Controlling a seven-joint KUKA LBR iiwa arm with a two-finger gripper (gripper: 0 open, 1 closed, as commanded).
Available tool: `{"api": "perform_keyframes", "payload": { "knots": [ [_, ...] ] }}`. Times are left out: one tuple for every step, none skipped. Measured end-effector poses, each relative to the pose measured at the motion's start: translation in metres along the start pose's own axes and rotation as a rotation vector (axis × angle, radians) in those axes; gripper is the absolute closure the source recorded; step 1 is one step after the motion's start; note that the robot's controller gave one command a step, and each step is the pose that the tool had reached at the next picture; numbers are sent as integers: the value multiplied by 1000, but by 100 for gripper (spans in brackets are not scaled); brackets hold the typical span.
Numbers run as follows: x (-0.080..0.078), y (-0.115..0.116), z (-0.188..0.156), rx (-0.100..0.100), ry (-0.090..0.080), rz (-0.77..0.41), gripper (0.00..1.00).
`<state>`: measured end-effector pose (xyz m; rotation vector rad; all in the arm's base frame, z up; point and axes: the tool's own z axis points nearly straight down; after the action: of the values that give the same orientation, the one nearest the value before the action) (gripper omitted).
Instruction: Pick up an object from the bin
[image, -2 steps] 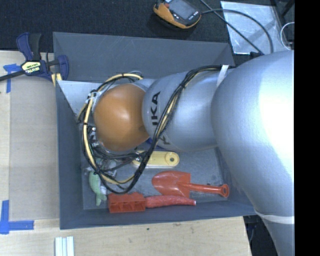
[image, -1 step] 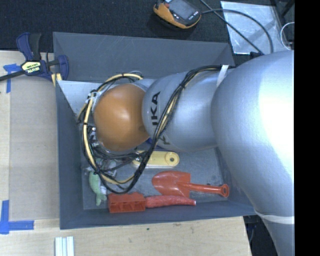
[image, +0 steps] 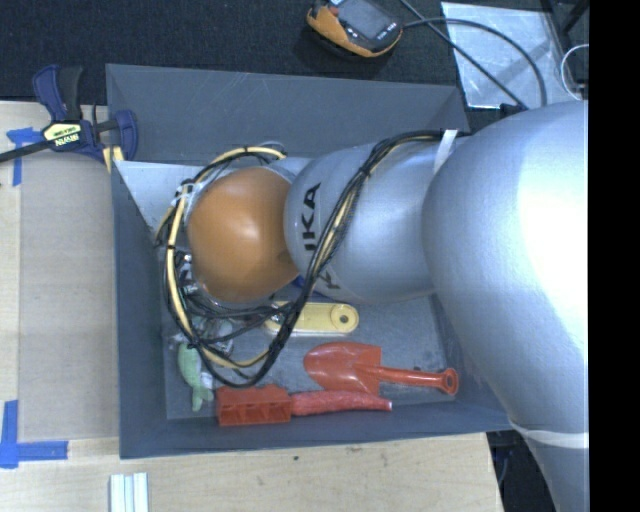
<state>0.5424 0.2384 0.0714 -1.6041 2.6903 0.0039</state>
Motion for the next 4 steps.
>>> {"api": "perform_keyframes", "payload": {
  "knots": [
    [1, 1, -4, -2, 1, 1, 100],
    [1, 1, -19, -2, 2, 0, 100],
    [0, 1, -33, -2, 1, 1, 100],
    [0, 1, -51, -2, 1, 1, 100]
  ]
}}
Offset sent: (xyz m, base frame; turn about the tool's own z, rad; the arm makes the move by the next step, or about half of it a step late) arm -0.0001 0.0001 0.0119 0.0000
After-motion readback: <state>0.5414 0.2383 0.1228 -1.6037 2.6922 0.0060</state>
